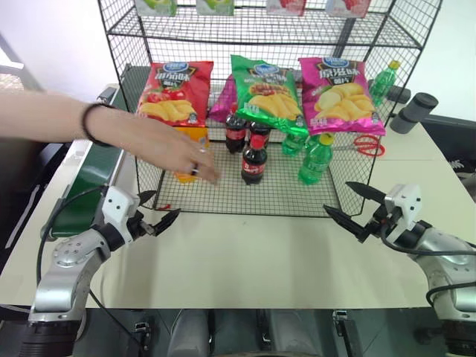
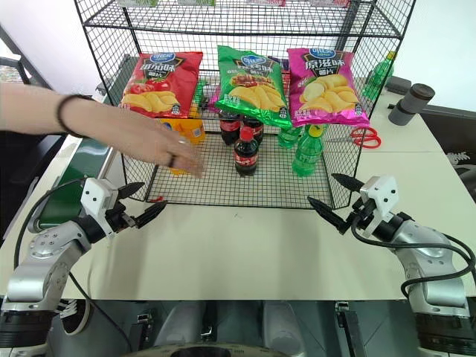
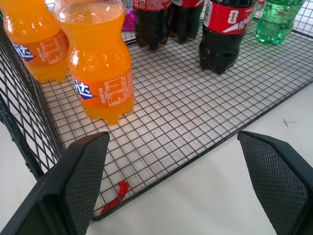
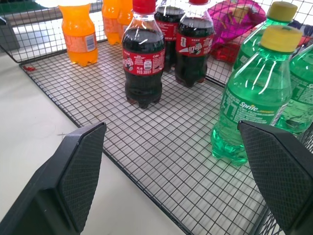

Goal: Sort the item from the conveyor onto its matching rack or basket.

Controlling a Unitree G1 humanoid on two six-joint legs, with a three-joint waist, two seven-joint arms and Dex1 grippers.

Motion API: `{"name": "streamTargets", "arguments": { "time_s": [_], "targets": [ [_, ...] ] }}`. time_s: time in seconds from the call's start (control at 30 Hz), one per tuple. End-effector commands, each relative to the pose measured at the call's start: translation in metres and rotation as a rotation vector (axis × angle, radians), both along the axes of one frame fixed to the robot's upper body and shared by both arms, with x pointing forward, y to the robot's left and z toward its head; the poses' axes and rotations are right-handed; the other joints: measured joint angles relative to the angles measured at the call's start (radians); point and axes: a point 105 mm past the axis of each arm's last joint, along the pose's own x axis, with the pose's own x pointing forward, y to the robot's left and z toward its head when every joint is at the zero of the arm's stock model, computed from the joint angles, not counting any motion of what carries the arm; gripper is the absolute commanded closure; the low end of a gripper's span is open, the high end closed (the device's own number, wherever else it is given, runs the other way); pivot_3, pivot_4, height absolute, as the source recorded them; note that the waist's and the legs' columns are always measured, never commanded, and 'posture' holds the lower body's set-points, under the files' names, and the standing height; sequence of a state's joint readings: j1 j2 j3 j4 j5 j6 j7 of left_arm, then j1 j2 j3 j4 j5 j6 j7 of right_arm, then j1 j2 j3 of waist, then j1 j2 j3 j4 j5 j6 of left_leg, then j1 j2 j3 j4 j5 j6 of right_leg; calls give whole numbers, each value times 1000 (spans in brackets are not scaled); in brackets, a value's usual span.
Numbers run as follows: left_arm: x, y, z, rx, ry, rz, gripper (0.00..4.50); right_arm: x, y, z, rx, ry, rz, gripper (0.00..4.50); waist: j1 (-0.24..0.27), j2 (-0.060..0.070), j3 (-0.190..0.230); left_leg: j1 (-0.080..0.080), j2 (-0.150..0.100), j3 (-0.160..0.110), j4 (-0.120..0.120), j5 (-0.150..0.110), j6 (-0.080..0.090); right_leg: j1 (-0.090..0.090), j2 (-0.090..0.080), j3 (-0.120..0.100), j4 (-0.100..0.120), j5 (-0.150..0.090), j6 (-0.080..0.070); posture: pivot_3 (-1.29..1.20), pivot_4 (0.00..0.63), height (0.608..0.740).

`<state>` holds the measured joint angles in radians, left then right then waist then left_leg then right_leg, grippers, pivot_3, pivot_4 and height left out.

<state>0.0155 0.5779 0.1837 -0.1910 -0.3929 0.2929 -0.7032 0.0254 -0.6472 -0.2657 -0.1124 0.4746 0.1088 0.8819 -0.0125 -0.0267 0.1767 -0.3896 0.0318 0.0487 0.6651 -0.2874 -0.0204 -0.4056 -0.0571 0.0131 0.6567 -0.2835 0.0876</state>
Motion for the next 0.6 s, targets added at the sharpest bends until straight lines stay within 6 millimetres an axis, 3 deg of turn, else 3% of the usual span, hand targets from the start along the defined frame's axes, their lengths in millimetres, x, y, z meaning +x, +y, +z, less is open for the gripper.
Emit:
{"name": "streamTargets", "arguments": {
  "time_s": [0.03, 0.6],
  "targets": [
    [-1, 2, 15, 15, -53, 4, 0, 2, 3, 9, -1, -39, 10, 28, 0, 0, 0, 0, 0, 0, 0, 0, 0, 0, 0, 0, 0, 0, 0, 0, 150, 740],
    [3, 3, 18, 16, -76, 20, 0, 14, 8, 12, -4, -59, 22, 28, 0, 0, 0, 0, 0, 0, 0, 0, 0, 0, 0, 0, 0, 0, 0, 0, 150, 740]
  ]
}}
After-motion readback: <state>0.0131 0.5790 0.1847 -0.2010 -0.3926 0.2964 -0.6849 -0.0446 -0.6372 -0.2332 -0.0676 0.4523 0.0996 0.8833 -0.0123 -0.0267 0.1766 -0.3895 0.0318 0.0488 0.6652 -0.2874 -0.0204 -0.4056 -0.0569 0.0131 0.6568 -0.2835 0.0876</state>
